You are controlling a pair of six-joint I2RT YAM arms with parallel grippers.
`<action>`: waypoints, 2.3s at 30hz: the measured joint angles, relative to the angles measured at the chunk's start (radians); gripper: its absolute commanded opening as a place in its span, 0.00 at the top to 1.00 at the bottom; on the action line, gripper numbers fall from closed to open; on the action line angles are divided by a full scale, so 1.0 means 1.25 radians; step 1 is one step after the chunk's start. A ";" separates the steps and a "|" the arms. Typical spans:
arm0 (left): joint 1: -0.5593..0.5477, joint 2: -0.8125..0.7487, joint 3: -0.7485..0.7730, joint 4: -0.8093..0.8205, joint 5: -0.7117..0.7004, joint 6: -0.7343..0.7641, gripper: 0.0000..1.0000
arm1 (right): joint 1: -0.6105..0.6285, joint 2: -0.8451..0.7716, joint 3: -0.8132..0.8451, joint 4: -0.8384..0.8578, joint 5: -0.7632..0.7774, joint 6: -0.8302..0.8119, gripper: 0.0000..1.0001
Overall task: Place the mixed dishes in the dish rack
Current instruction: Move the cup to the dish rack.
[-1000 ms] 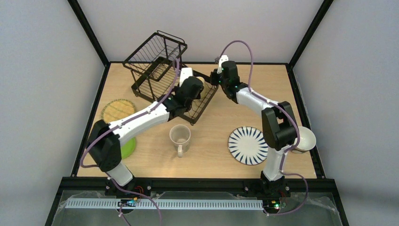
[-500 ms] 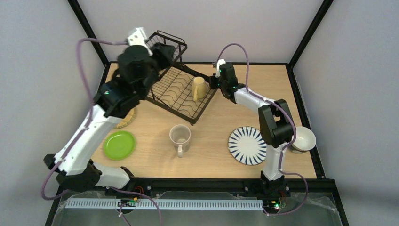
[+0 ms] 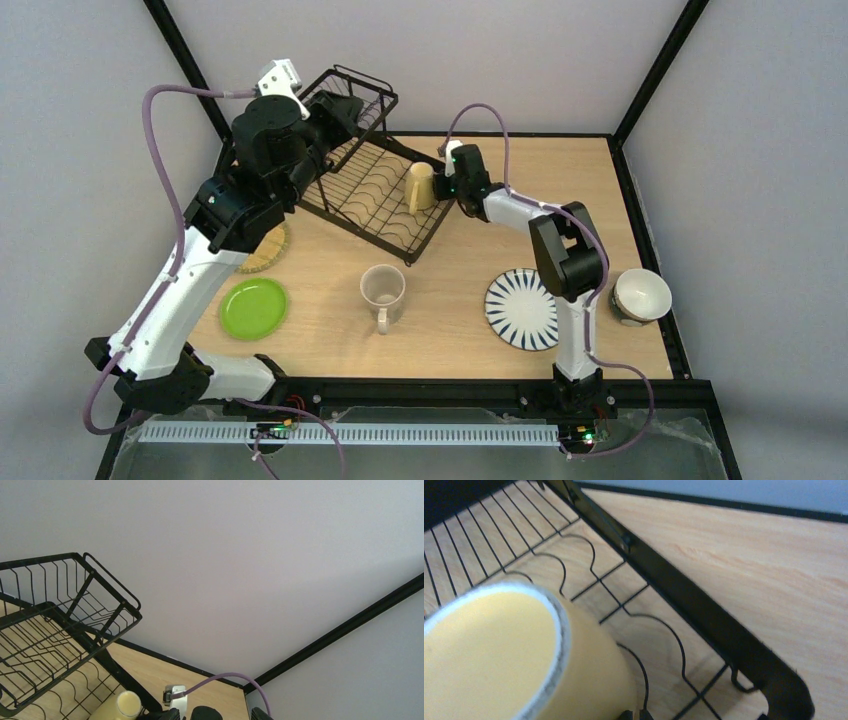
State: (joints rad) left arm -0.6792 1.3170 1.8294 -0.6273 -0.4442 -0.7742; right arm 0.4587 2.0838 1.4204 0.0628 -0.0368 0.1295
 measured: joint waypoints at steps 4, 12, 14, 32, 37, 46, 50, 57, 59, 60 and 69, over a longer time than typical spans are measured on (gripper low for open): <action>0.000 0.001 0.000 0.007 0.004 0.000 0.20 | 0.002 0.016 0.042 0.001 -0.005 -0.001 0.94; 0.002 0.011 0.000 0.011 0.008 0.000 0.20 | 0.017 0.056 0.103 -0.007 -0.023 -0.001 0.94; 0.002 0.010 0.000 0.012 0.008 0.000 0.20 | 0.022 0.061 0.115 -0.014 -0.023 -0.002 0.94; 0.028 0.000 -0.019 0.036 0.021 0.010 0.20 | 0.027 0.034 0.030 -0.038 0.025 -0.014 0.94; 0.038 -0.013 -0.032 0.044 0.021 0.017 0.20 | 0.032 0.014 0.012 -0.042 0.025 -0.007 0.94; 0.123 -0.023 -0.034 0.048 0.089 0.007 0.20 | 0.073 0.010 0.014 -0.081 0.013 0.002 0.93; 0.145 -0.023 -0.036 0.048 0.108 0.002 0.19 | 0.095 0.010 0.028 -0.104 0.006 0.004 0.93; 0.149 -0.032 -0.060 0.048 0.105 0.005 0.16 | 0.106 0.013 0.087 -0.133 0.001 0.005 0.94; 0.150 -0.038 -0.075 0.049 0.102 0.005 0.17 | 0.106 0.024 0.118 -0.136 0.001 0.005 0.93; 0.153 -0.044 -0.089 0.049 0.101 0.005 0.17 | 0.106 0.032 0.134 -0.136 0.001 0.004 0.93; 0.192 -0.072 -0.242 0.071 0.100 -0.010 0.16 | 0.106 0.110 0.243 -0.167 -0.007 -0.005 0.93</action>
State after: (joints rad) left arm -0.4393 1.2266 1.5272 -0.5381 -0.3191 -0.7864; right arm 0.5907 2.2215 1.7237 -0.1459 -0.0456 0.1230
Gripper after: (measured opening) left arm 0.840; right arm 0.066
